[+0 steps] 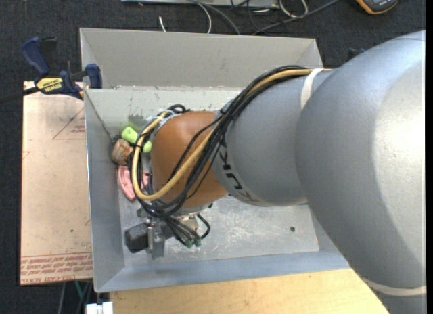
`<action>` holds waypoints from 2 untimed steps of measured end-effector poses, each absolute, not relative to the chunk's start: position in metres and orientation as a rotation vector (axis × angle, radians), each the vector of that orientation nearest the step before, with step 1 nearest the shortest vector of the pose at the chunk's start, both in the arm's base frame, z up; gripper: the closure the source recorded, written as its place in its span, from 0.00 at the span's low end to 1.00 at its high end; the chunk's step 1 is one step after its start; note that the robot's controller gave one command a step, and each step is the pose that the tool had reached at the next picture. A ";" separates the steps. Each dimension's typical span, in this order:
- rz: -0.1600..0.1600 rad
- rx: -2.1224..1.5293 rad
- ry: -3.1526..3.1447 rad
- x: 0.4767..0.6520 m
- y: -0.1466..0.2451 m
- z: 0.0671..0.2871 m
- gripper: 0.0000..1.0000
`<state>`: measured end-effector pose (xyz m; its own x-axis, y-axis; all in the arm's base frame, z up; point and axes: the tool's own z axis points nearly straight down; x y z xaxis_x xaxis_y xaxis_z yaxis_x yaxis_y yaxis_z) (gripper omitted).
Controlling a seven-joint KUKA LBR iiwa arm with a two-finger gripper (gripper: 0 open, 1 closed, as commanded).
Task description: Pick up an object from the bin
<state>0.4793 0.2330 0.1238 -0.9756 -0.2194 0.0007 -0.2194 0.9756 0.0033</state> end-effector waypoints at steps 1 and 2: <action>-0.009 0.347 -3.128 0.481 0.234 0.151 1.00; -0.008 0.347 -3.126 0.480 0.234 0.163 1.00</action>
Offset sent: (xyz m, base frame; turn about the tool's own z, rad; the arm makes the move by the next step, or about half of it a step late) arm 0.0009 0.0005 0.0497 0.0000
